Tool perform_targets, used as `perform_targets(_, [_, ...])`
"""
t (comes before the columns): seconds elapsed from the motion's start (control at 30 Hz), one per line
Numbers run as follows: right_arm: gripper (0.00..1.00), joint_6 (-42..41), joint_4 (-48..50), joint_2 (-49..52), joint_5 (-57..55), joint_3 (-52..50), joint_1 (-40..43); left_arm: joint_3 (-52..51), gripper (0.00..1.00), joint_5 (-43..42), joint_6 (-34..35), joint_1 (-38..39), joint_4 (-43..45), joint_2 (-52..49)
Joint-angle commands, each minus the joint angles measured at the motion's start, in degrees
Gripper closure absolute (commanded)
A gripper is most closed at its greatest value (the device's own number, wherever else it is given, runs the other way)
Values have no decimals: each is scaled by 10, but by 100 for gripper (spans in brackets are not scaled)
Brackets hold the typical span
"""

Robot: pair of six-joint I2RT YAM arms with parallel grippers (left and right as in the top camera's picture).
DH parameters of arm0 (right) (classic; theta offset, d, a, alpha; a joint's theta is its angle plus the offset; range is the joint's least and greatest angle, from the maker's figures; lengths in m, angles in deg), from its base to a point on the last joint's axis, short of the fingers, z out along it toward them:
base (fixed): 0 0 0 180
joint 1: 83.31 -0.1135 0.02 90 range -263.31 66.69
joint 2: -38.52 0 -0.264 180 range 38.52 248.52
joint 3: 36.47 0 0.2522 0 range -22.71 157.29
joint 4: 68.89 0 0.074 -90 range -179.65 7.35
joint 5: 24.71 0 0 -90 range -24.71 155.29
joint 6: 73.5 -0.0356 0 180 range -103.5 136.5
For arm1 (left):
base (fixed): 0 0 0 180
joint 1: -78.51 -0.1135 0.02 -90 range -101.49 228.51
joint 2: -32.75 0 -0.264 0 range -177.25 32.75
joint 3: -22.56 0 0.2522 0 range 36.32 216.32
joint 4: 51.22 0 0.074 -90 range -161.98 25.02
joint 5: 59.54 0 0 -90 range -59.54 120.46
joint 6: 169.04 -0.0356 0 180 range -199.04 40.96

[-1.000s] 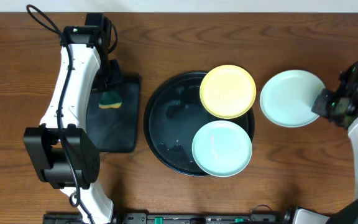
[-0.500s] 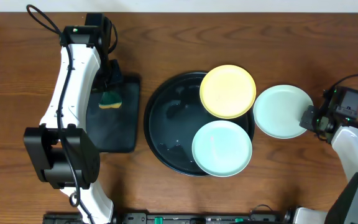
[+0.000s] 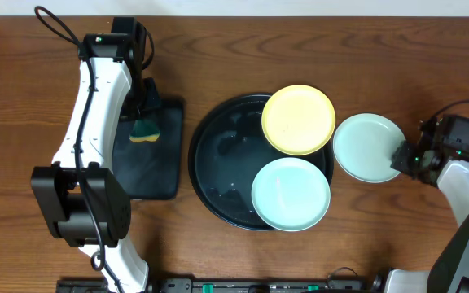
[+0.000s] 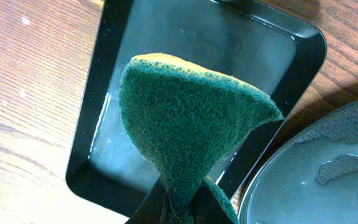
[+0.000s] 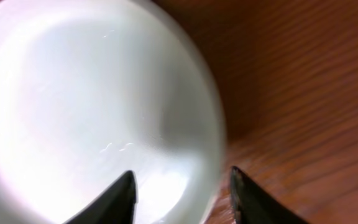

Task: Clean dirty plates on tray and stack at the side
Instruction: 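Place the mint-green plate on the table right of the round tray, then move the right gripper to grip the other mint-green plate's rim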

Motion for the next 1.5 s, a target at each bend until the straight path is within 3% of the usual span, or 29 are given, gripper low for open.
perform_targets(0.0, [51,0,-55,-10,142,62,-5,13,92,5,-5,-1,-2,9])
perform_targets(0.13, [52,0,-146,-10,211,89,-40,13,92,5,-5,-1,-2,9])
perform_targets(0.3, [51,6,-227,-10,176,80,-129,13,93,5,-5,-1,0,9])
perform_targets(0.53, [51,5,-219,-9,92,43,-262,13,93,5,-5,-1,2,9])
perform_targets(0.63, [57,0,-204,-7,75,27,-294,13,93,5,-5,-1,2,9])
perform_targets(0.83, [77,-1,-186,-5,72,22,-306,13,92,5,-5,-1,2,9])
perform_targets(1.17, [82,-1,-172,-3,73,-5,-306,13,92,5,-5,-1,2,9])
perform_targets(1.3, [98,-18,-170,-3,76,-6,-306,13,93,5,-5,-1,2,9])
perform_targets(1.47, [99,-26,-168,-4,105,-5,-308,13,93,5,-5,-1,2,9])
